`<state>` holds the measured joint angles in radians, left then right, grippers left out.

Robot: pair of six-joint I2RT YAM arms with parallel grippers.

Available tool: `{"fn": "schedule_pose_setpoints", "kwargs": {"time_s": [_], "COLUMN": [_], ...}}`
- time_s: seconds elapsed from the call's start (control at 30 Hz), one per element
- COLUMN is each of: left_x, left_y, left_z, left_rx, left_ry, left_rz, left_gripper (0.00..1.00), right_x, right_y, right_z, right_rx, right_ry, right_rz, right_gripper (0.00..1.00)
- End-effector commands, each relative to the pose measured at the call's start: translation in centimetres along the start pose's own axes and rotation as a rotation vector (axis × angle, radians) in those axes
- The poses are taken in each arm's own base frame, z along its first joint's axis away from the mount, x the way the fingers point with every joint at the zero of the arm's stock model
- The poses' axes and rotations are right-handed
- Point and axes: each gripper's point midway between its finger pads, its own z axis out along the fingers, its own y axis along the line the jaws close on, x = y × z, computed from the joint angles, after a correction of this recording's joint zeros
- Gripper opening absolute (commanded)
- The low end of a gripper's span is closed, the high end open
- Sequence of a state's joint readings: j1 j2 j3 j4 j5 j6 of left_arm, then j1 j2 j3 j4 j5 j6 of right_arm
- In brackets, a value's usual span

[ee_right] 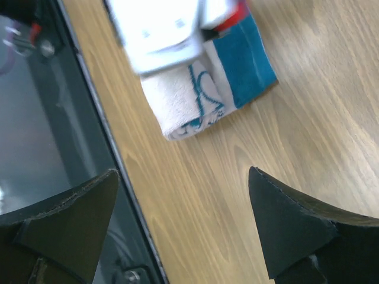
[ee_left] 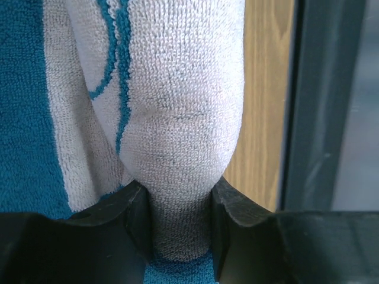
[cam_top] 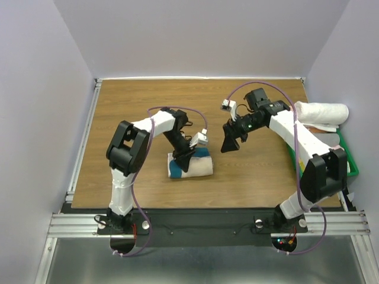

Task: Roll the towels
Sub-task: Roll the towel

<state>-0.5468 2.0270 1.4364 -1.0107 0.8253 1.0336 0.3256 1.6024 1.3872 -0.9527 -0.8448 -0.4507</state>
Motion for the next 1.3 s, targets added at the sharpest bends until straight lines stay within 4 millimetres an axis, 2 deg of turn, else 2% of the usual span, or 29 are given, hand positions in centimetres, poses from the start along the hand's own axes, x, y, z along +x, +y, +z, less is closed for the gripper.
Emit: {"fn": "schedule_pose_setpoints", "kwargs": {"time_s": [0.0,0.07,0.1,0.13,0.2,0.23,0.4,0.43,0.53,0.67,0.7,0.73,0.8,0.83,0.87,0.93,0.97,1.03,1.2,1.27], "left_x": [3.3,3.2,3.1,3.0,3.0,2.9,2.6,2.6,2.5,2.5,2.3,2.2,1.8,1.4,1.2,0.9,0.4,0.0,-1.4,-1.6], "left_y": [2.1,3.2,3.5,3.9,4.2,4.5,5.1,5.1,5.3,5.6,5.7,5.8,6.1,6.1,6.2,6.2,6.1,6.0,5.6,5.9], "left_z": [0.6,0.7,0.7,0.8,0.9,0.9,1.0,0.9,0.7,0.6,0.5,0.3,0.0,-0.4,-0.7,-1.2,-1.8,-2.6,-6.1,-8.2], "left_rx": [0.053,0.046,0.043,0.043,0.042,0.04,0.035,0.035,0.028,0.025,0.021,0.013,-0.005,-0.017,-0.027,-0.048,-0.071,-0.102,-0.19,-0.226], "left_ry": [0.112,0.113,0.115,0.113,0.112,0.111,0.107,0.106,0.1,0.092,0.086,0.081,0.064,0.053,0.047,0.04,0.032,0.012,-0.082,-0.134], "left_rz": [-0.052,-0.057,-0.056,-0.056,-0.064,-0.062,-0.062,-0.061,-0.06,-0.066,-0.06,-0.06,-0.055,-0.052,-0.052,-0.05,-0.043,-0.041,-0.041,-0.049], "left_gripper": [0.33,0.34,0.35,0.36,0.36,0.37,0.4,0.4,0.43,0.46,0.47,0.47,0.49,0.53,0.55,0.62,0.65,0.72,0.8,0.84], "right_x": [-1.1,-1.2,-2.3,-1.7,-2.6,-2.3,-1.9,-1.6,-0.2,2.5,3.4,4.4,5.7,6.8,7.2,8.1,8.4,9.5,11.2,11.9], "right_y": [-0.1,0.5,0.8,1.5,2.1,2.9,2.8,3.3,3.2,2.5,2.2,2.1,1.8,1.6,1.9,2.3,2.8,3.0,3.3,3.4], "right_z": [0.8,2.2,2.4,3.7,4.9,6.2,10.3,11.2,13.5,15.7,16.2,16.6,17.1,17.3,17.3,17.1,17.2,16.8,16.1,15.8], "right_rx": [0.125,0.198,0.235,0.262,0.288,0.273,0.31,0.297,0.284,0.244,0.229,0.21,0.196,0.184,0.166,0.138,0.105,0.063,-0.035,-0.058], "right_ry": [-0.032,-0.001,-0.032,0.001,-0.023,-0.005,0.046,0.059,0.099,0.161,0.183,0.202,0.229,0.253,0.252,0.265,0.263,0.296,0.338,0.359], "right_rz": [-0.24,-0.341,-0.414,-0.468,-0.565,-0.602,-0.741,-0.77,-0.833,-0.856,-0.846,-0.834,-0.805,-0.791,-0.774,-0.75,-0.723,-0.667,-0.545,-0.513], "right_gripper": [0.94,0.95,0.95,0.97,0.97,0.97,0.97,0.96,0.96,0.92,0.89,0.78,0.65,0.58,0.42,0.31,0.17,0.03,0.01,0.01]}}
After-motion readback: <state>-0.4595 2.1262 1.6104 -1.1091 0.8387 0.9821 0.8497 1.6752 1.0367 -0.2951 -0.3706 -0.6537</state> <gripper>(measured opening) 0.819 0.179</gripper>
